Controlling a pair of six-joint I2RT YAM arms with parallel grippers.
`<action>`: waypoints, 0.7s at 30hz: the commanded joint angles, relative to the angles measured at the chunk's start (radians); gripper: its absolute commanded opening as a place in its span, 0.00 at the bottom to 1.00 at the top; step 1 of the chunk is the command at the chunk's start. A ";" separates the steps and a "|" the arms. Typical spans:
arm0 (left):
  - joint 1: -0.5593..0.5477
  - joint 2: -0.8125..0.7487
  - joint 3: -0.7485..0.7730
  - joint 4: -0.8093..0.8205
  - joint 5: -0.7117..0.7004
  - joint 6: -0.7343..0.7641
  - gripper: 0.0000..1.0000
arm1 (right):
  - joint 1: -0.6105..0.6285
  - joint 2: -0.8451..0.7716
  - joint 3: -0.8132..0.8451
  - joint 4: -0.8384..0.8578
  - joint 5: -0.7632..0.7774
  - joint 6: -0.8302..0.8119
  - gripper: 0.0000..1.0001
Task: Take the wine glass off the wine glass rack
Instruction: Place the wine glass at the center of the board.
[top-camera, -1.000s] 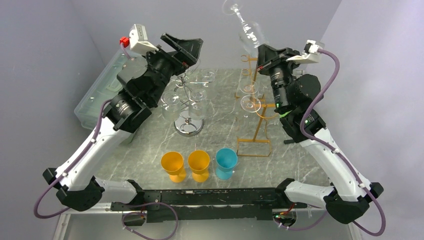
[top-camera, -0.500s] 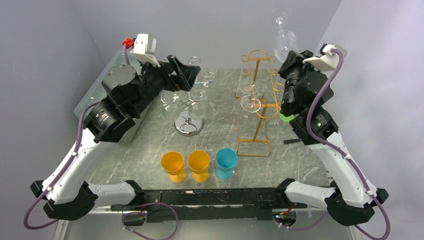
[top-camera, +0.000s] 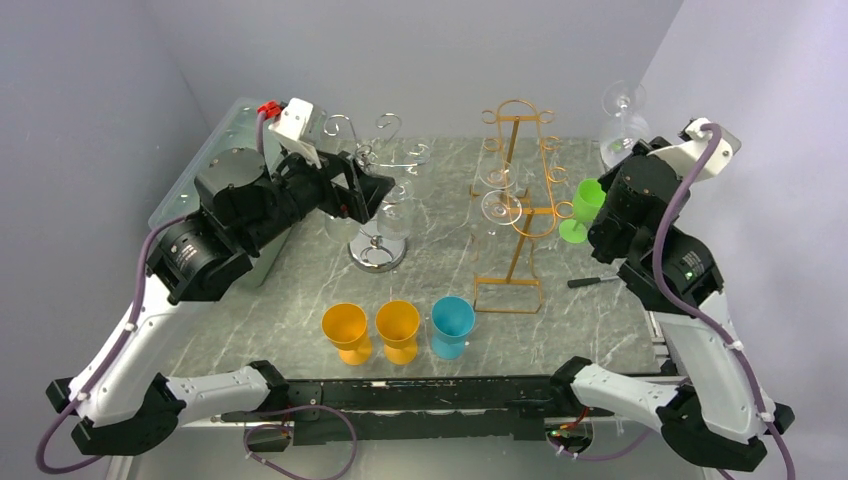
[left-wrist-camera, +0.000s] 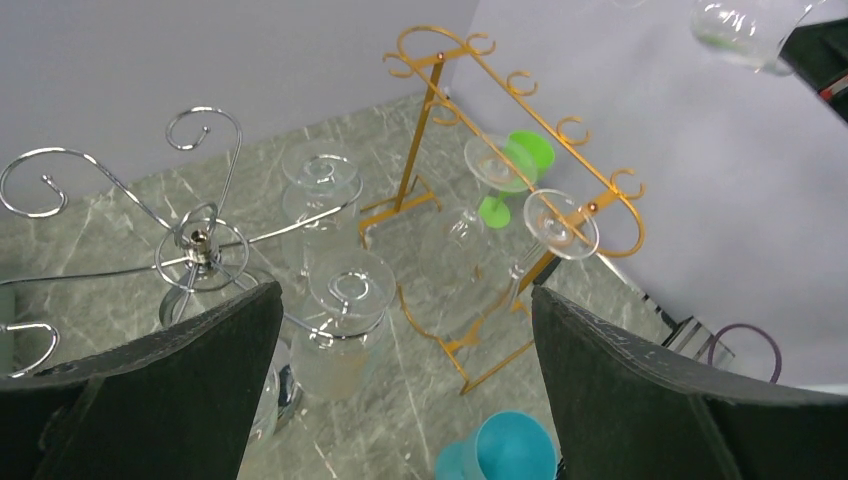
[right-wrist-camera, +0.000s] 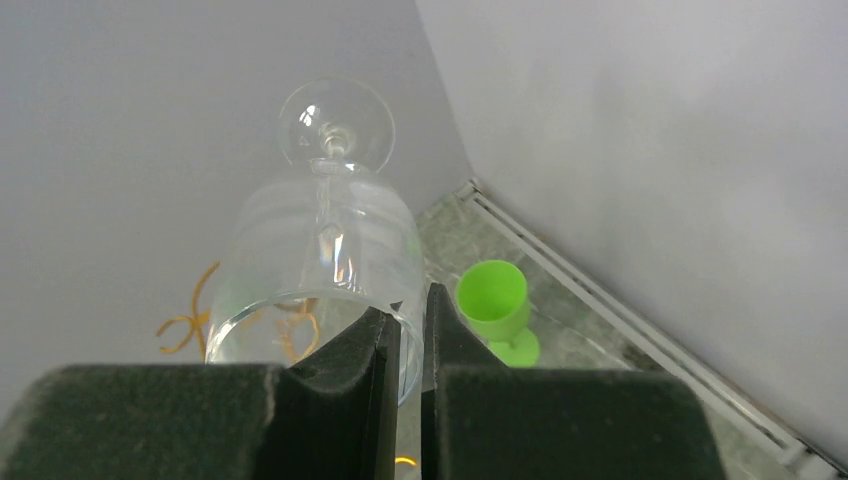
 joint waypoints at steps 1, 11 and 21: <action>-0.002 -0.031 -0.024 -0.013 0.035 0.045 0.99 | -0.023 0.046 0.133 -0.323 0.061 0.191 0.00; -0.003 -0.066 -0.043 -0.031 0.031 0.085 0.99 | -0.474 0.126 0.169 -0.489 -0.392 0.227 0.00; -0.003 -0.054 -0.043 -0.038 0.052 0.085 0.99 | -0.665 0.193 0.218 -0.662 -0.616 0.270 0.00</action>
